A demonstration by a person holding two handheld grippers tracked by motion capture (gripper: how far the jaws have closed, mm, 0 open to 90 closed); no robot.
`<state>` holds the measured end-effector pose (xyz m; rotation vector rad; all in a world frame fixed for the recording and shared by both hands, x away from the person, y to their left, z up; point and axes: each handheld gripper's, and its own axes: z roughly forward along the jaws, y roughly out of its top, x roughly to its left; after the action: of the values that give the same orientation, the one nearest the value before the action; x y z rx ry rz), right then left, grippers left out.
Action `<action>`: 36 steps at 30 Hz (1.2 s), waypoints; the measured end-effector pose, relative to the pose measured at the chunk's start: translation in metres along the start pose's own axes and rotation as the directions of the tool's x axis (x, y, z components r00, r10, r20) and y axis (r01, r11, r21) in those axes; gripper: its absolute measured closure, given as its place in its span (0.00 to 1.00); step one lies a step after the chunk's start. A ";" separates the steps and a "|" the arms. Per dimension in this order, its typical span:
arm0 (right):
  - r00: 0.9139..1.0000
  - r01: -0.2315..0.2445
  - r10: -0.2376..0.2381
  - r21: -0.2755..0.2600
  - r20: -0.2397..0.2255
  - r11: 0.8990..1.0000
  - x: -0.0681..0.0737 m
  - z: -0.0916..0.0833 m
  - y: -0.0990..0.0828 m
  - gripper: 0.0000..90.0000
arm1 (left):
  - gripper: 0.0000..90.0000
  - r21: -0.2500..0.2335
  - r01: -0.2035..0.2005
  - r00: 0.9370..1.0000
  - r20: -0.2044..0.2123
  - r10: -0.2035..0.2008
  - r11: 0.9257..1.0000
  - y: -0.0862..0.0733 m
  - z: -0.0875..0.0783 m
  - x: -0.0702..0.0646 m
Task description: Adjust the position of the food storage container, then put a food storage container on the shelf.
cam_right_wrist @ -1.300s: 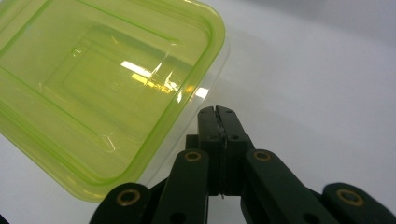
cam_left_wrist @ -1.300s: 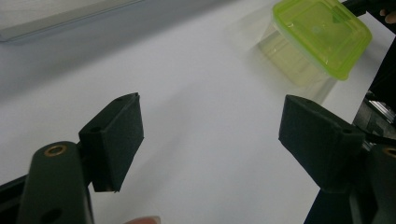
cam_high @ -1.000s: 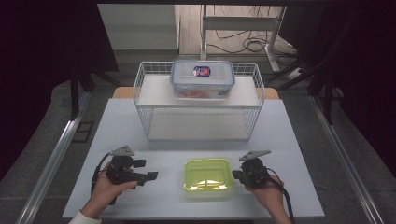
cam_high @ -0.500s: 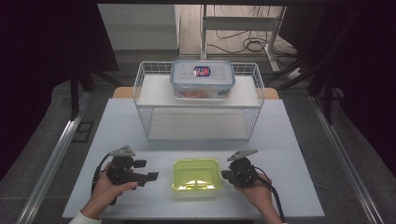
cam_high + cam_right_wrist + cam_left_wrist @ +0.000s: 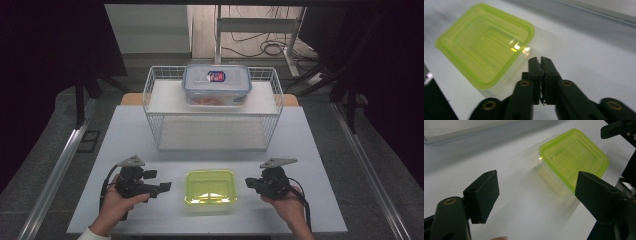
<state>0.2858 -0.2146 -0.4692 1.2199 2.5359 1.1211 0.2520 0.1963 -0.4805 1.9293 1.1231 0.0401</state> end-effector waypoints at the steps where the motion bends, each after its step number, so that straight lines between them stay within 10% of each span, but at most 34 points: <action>1: 1.000 -0.017 0.016 -0.012 -0.020 1.000 -0.001 -0.002 0.000 0.86 | 0.21 -0.001 0.005 1.000 0.003 -0.005 1.000 0.000 0.000 -0.002; 5: 0.994 -0.072 0.067 -0.054 -0.090 0.996 -0.002 -0.005 0.002 0.62 | 0.20 -0.008 0.021 1.000 0.012 -0.020 1.000 0.001 0.002 -0.010; 16: 0.988 -0.086 0.080 -0.039 -0.133 0.996 0.004 0.003 0.003 0.46 | 0.17 0.021 0.045 0.998 0.044 -0.046 0.999 0.001 0.015 -0.020; 36: 0.986 -0.111 0.107 -0.021 -0.127 0.994 0.008 0.018 0.002 0.42 | 0.26 0.062 0.115 0.989 0.083 -0.120 0.991 0.007 0.052 -0.025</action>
<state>0.2888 -0.1978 -0.4787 1.3366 2.5610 1.2919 0.2639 0.1424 -0.4981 1.8932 1.1890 -0.1399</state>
